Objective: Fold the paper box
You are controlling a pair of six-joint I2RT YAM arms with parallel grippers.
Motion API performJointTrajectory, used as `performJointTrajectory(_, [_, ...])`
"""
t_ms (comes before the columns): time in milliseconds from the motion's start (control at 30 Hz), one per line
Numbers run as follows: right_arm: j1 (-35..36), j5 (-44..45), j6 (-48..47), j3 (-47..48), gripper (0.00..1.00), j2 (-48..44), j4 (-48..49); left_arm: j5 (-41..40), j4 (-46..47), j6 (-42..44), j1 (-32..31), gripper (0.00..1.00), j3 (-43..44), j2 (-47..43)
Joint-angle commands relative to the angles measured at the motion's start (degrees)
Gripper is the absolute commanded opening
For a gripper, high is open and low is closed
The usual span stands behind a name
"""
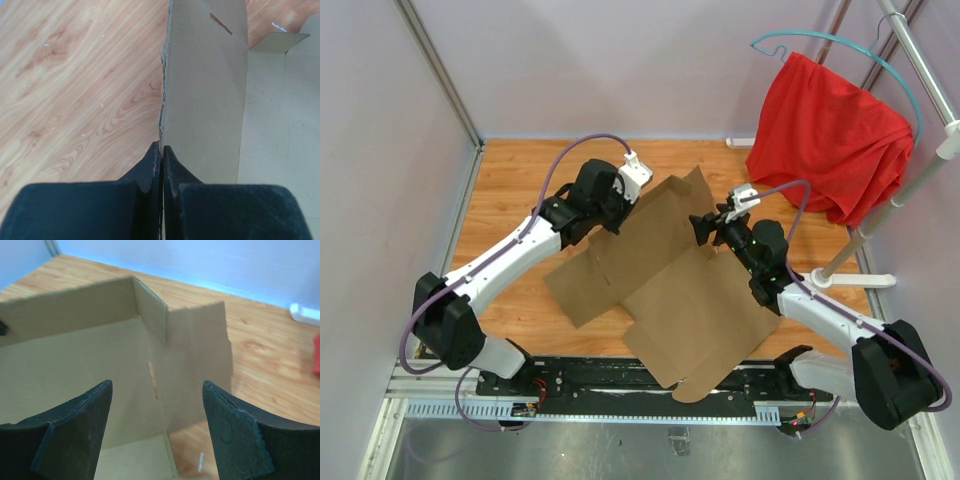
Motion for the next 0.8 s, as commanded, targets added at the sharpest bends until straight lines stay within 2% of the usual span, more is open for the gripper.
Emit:
performJointTrajectory(0, [0.62,10.49,0.87,4.86,0.74,-1.31,-16.13,-11.26,-9.15,0.31,-3.79,0.0,6.66,2.5])
performJointTrajectory(133, [0.56,13.07,1.76,7.95,0.74,0.28,-22.75,-22.84,-13.37,0.09,-7.55,0.0,7.63,5.5])
performJointTrajectory(267, [0.39,13.89,2.41,8.33,0.73,1.51,-23.76,-31.17,-15.52,-1.04,-9.54,0.0,7.27,7.65])
performJointTrajectory(500, [-0.46,3.45,-0.38,10.91,0.69,3.28,-22.55,-36.47,-13.96,-0.91,-12.09,0.0,5.74,6.53])
performJointTrajectory(767, [-2.64,-1.81,0.82,19.69,0.67,9.97,-32.06,-37.74,-7.69,-1.64,-13.32,0.0,-2.22,3.32])
